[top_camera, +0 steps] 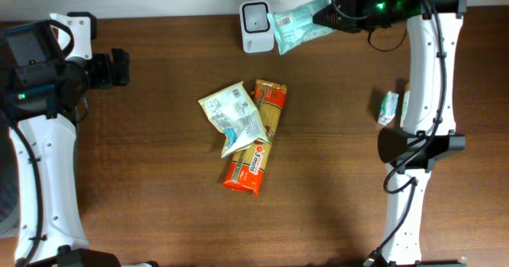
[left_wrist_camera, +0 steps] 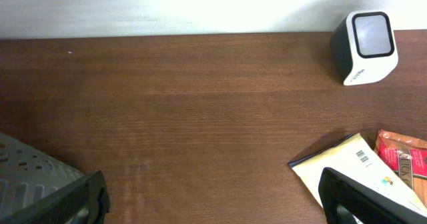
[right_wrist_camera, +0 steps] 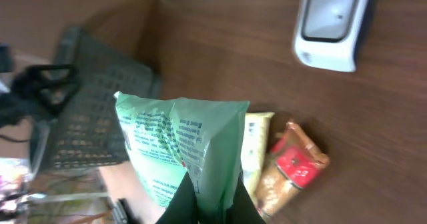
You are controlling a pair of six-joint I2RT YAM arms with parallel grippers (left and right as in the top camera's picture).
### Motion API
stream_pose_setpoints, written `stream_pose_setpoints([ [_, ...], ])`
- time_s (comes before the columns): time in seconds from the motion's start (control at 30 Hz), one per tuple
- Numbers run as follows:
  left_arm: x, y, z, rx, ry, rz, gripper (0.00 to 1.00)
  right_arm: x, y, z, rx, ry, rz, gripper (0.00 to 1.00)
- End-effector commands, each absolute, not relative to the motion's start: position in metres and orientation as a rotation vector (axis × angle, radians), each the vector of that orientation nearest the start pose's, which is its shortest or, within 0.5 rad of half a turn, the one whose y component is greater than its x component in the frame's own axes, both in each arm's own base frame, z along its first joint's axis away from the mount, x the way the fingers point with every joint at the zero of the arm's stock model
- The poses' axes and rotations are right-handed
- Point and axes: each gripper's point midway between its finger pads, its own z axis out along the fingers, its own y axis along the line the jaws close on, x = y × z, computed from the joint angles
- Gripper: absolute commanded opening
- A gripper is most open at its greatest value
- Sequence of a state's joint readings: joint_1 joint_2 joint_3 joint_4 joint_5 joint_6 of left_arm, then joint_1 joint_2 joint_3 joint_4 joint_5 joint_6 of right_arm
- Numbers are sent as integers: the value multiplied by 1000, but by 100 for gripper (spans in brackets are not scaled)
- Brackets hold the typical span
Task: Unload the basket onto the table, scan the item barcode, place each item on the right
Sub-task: 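Raise the green wipes pack to the barcode scanner window, then carry the wipes pack right and drop it near the tube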
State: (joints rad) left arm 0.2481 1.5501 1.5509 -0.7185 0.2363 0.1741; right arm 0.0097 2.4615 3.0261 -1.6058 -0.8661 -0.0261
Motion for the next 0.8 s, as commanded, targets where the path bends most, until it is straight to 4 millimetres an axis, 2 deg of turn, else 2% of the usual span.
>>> stream_pose_setpoints([
  [0.0,436,68,286,32,2248,-58,99,504,138,294,-311,2461,674,4],
  [0.07,436,68,286,32,2248,-58,99,514,139,287,-312,2470,414,4],
  [0.1,436,68,286,32,2248,-58,99,525,132,287,-300,2442,174,4],
  [0.13,436,69,286,32,2247,-58,99,533,128,293,-295,2389,-34,4],
  [0.17,436,68,286,32,2248,-58,99,539,129,300,-301,2339,-162,4],
  [0.23,436,68,286,32,2248,-58,99,555,146,310,-373,2222,-336,4],
  [0.33,436,68,286,33,2248,-58,99,571,167,298,-499,2157,-469,4],
  [0.37,436,68,286,33,2248,-58,99,578,173,287,-559,2142,-544,4],
  [0.47,436,68,286,32,2248,-58,99,593,182,272,-640,2074,-715,4],
  [0.53,436,68,286,33,2247,-58,99,610,194,262,-765,1986,-794,4],
  [0.7,436,68,286,33,2248,-58,99,644,212,255,-785,1803,-825,4],
  [0.77,436,68,286,33,2247,-58,99,652,231,248,-852,1717,-773,4],
])
